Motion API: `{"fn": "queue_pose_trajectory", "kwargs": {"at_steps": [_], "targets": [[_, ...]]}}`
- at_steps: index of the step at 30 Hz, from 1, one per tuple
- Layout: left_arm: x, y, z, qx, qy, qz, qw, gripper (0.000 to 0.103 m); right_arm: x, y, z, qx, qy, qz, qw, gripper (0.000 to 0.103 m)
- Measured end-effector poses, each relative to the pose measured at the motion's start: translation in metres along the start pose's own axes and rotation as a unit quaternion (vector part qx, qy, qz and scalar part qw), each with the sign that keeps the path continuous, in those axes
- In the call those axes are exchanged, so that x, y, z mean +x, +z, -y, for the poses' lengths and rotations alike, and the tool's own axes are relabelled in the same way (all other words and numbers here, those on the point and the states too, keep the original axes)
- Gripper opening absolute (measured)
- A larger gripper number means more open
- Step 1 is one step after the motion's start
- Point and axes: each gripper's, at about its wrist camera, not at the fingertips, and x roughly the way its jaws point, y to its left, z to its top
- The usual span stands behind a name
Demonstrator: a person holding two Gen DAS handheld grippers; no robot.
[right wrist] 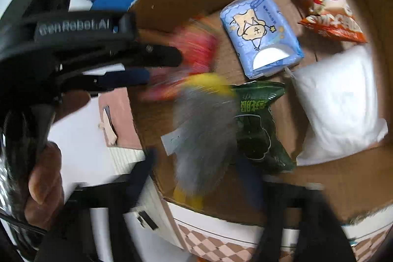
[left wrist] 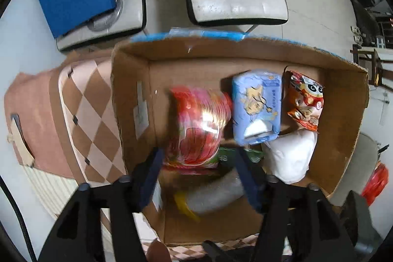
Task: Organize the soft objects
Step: 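Drop both items into the box and open both tools, then grasp the lilac cloth with the left tool while the right tool grasps the blue tube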
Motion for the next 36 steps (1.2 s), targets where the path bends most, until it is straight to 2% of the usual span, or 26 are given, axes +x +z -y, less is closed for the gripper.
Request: {"fn": "queue_pose_trajectory", "kwargs": {"at_steps": [3, 8, 10, 12, 14, 17, 20, 22, 24, 27, 29, 30, 31, 32, 34, 36], "targets": [[-0.009, -0.005, 0.005, 0.008, 0.0, 0.021, 0.9997, 0.074, -0.003, 0.002, -0.004, -0.017, -0.027, 0.008, 0.999, 0.092], [-0.032, -0.025, 0.009, 0.018, 0.011, 0.072, 0.9972, 0.077, -0.02, 0.0, -0.003, -0.027, -0.058, 0.031, 0.997, 0.092], [-0.041, -0.04, 0.009, 0.021, 0.007, 0.094, 0.9953, 0.089, -0.032, -0.005, -0.005, -0.041, -0.082, 0.047, 0.995, 0.094], [-0.048, -0.063, 0.007, 0.021, -0.001, 0.119, 0.9927, 0.09, -0.044, -0.013, -0.005, -0.058, -0.107, 0.066, 0.99, 0.103], [-0.049, -0.08, 0.003, 0.015, -0.01, 0.129, 0.9914, 0.1, -0.052, -0.019, 0.003, -0.067, -0.122, 0.082, 0.987, 0.103], [-0.046, -0.114, -0.005, 0.001, -0.02, 0.144, 0.9893, 0.1, -0.07, -0.035, 0.012, -0.073, -0.135, 0.103, 0.983, 0.103], [-0.038, -0.149, -0.014, -0.013, -0.004, 0.157, 0.9875, 0.1, -0.092, -0.064, 0.026, -0.072, -0.15, 0.123, 0.978, 0.103], [-0.026, -0.177, -0.025, -0.04, 0.0, 0.158, 0.9867, 0.1, -0.109, -0.085, 0.039, -0.061, -0.164, 0.132, 0.976, 0.103], [-0.009, -0.198, -0.037, -0.084, -0.015, 0.139, 0.9866, 0.1, -0.111, -0.105, 0.054, -0.041, -0.18, 0.134, 0.974, 0.103], [0.031, -0.229, -0.07, -0.191, -0.088, 0.106, 0.9719, 0.1, -0.112, -0.136, 0.086, 0.007, -0.181, 0.131, 0.975, 0.103], [0.069, -0.241, -0.092, -0.264, -0.149, 0.067, 0.9506, 0.1, -0.109, -0.157, 0.112, 0.057, -0.169, 0.126, 0.976, 0.103], [0.084, -0.242, -0.097, -0.283, -0.166, 0.053, 0.9431, 0.094, -0.107, -0.166, 0.124, 0.081, -0.163, 0.123, 0.976, 0.103], [0.093, -0.241, -0.099, -0.291, -0.169, 0.046, 0.9407, 0.083, -0.103, -0.174, 0.138, 0.106, -0.163, 0.125, 0.973, 0.103], [0.105, -0.238, -0.102, -0.297, -0.16, 0.035, 0.9406, 0.077, -0.1, -0.182, 0.149, 0.126, -0.166, 0.131, 0.969, 0.103], [0.121, -0.23, -0.106, -0.311, -0.157, 0.026, 0.937, 0.074, -0.093, -0.195, 0.168, 0.158, -0.178, 0.135, 0.962, 0.103], [0.133, -0.224, -0.111, -0.334, -0.176, 0.019, 0.9259, 0.074, -0.086, -0.208, 0.183, 0.188, -0.173, 0.132, 0.958, 0.103]]}}
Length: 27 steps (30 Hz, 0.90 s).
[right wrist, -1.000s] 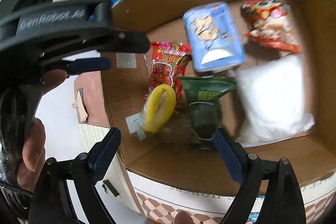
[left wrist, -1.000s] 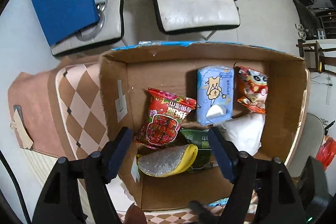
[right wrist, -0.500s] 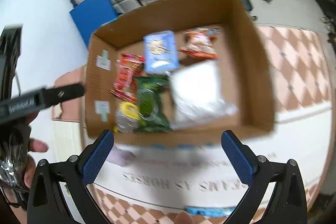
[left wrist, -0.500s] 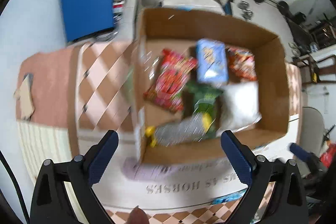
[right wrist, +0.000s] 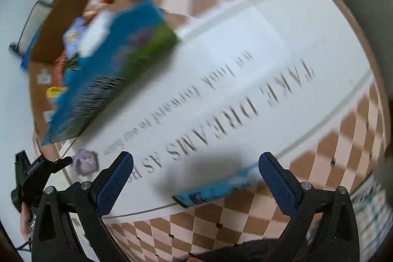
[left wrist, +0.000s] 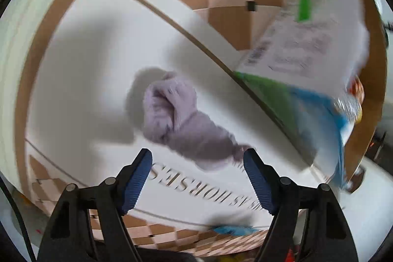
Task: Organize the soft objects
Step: 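Grasp the lilac cloth with the left tool while the right tool grasps the blue tube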
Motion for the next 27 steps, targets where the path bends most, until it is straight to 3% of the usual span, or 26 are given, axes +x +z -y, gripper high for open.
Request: {"fn": "queue_pose_trajectory", "kwargs": {"at_steps": [4, 7, 10, 13, 15, 16, 19, 21, 23, 25, 27], "targets": [[0.011, 0.012, -0.003, -0.028, -0.004, -0.004, 0.9996, 0.074, 0.028, -0.02, 0.028, 0.056, 0.005, -0.036, 0.998, 0.103], [0.012, 0.013, 0.0, -0.017, 0.008, 0.004, 0.9998, 0.062, 0.053, -0.03, 0.045, 0.101, 0.021, -0.086, 0.991, 0.103], [0.011, 0.01, 0.002, 0.014, 0.039, 0.007, 0.9991, 0.045, 0.081, -0.04, 0.055, 0.136, 0.04, -0.141, 0.98, 0.097], [0.01, 0.003, -0.001, 0.059, 0.1, 0.018, 0.9931, 0.043, 0.1, -0.044, 0.061, 0.146, 0.034, -0.16, 0.976, 0.081], [0.013, -0.006, 0.0, 0.101, 0.148, 0.026, 0.9834, 0.043, 0.108, -0.044, 0.061, 0.143, 0.026, -0.168, 0.975, 0.063], [0.015, -0.009, 0.001, 0.118, 0.165, 0.028, 0.9788, 0.043, 0.111, -0.044, 0.06, 0.137, 0.018, -0.171, 0.976, 0.059], [0.025, -0.031, 0.008, 0.207, 0.234, 0.033, 0.9495, 0.043, 0.113, -0.043, 0.048, 0.085, -0.007, -0.177, 0.98, 0.048], [0.033, -0.053, 0.012, 0.266, 0.278, 0.035, 0.9223, 0.043, 0.114, -0.04, 0.029, 0.009, -0.025, -0.184, 0.983, 0.037], [0.041, -0.07, 0.015, 0.301, 0.303, 0.03, 0.9036, 0.043, 0.115, -0.037, 0.012, -0.061, -0.044, -0.184, 0.98, 0.033], [0.048, -0.082, 0.019, 0.322, 0.312, 0.026, 0.8938, 0.043, 0.113, -0.039, -0.004, -0.134, -0.077, -0.179, 0.972, 0.032], [0.05, -0.089, 0.022, 0.323, 0.316, 0.035, 0.8915, 0.043, 0.113, -0.044, -0.021, -0.206, -0.112, -0.173, 0.957, 0.031]]}}
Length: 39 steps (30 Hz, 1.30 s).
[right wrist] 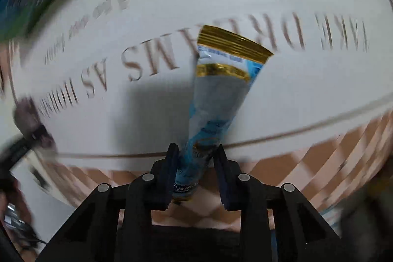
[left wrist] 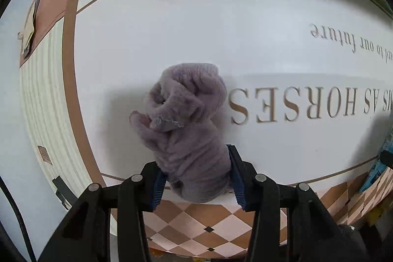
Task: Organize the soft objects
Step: 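Grasp the lilac cloth with the left tool while the right tool grasps the blue tube, then carry the lilac cloth and blue tube over the box with both tools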
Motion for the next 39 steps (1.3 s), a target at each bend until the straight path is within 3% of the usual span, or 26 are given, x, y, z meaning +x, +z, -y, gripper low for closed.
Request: {"fn": "queue_pose_trajectory", "kwargs": {"at_steps": [3, 6, 12, 15, 25, 28, 29, 31, 32, 33, 39], "targets": [[0.0, 0.002, -0.005, -0.041, -0.014, -0.003, 0.9991, 0.044, -0.001, -0.001, -0.025, -0.07, -0.046, -0.001, 0.996, 0.031], [0.002, 0.002, -0.016, -0.071, -0.046, 0.003, 0.9964, 0.045, 0.001, -0.003, -0.041, -0.092, -0.072, 0.005, 0.993, 0.032], [0.008, 0.003, -0.037, -0.109, -0.104, 0.005, 0.9885, 0.045, 0.01, -0.011, -0.047, -0.084, -0.074, 0.009, 0.994, 0.036], [0.012, 0.0, -0.046, -0.103, -0.098, 0.013, 0.9898, 0.045, 0.009, -0.017, -0.052, -0.089, -0.083, 0.023, 0.992, 0.036], [-0.002, -0.01, -0.012, -0.1, -0.079, 0.022, 0.9916, 0.044, 0.008, -0.038, -0.057, -0.088, -0.079, 0.027, 0.993, 0.036], [0.001, -0.016, -0.03, -0.106, -0.132, 0.0, 0.9856, 0.046, 0.005, -0.029, -0.044, -0.071, -0.055, 0.01, 0.996, 0.036], [0.007, -0.021, -0.036, -0.111, -0.153, -0.007, 0.9818, 0.049, 0.004, -0.026, -0.039, -0.068, -0.031, -0.003, 0.997, 0.037], [0.012, -0.024, -0.039, -0.121, -0.187, -0.015, 0.9748, 0.06, -0.002, -0.028, -0.033, -0.059, 0.019, -0.01, 0.998, 0.055], [0.011, -0.024, -0.039, -0.125, -0.19, -0.011, 0.9737, 0.06, -0.008, -0.03, -0.027, -0.05, 0.037, -0.004, 0.998, 0.069], [0.011, -0.025, -0.039, -0.126, -0.188, -0.011, 0.9739, 0.06, -0.012, -0.032, -0.023, -0.044, 0.039, 0.005, 0.998, 0.075], [0.006, -0.022, -0.025, -0.118, -0.145, -0.014, 0.9822, 0.059, -0.011, -0.032, -0.016, -0.041, 0.011, 0.0, 0.999, 0.075]]}}
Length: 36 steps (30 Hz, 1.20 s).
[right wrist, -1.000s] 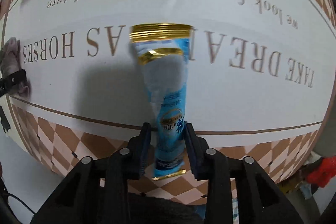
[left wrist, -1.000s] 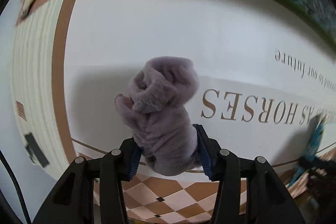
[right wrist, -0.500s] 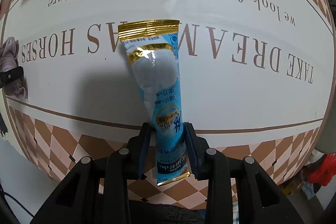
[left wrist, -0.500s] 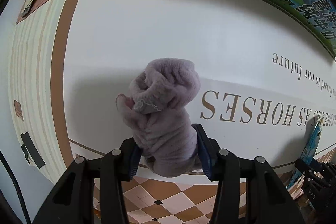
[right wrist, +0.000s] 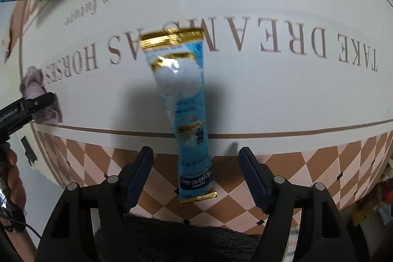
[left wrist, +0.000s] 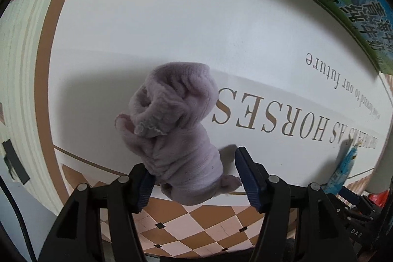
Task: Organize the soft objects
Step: 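Carry the lilac cloth and blue tube over the box with both tools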
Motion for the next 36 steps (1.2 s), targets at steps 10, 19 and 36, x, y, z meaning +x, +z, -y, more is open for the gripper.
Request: {"fn": "queue_pose_trajectory", "kwargs": {"at_steps": [10, 19, 36], "targets": [[-0.024, -0.017, 0.039, 0.039, 0.031, 0.037, 0.9981, 0.038, 0.011, -0.012, -0.013, -0.047, -0.081, 0.035, 0.995, 0.018], [-0.194, 0.023, 0.161, 0.169, -0.078, 0.123, 0.9748, 0.038, -0.137, 0.001, 0.004, -0.033, 0.04, 0.146, 0.988, 0.017], [-0.173, 0.253, 0.326, 0.224, -0.084, -0.005, 0.9711, 0.038, -0.22, 0.206, 0.006, 0.012, 0.035, 0.188, 0.981, 0.017]]}}
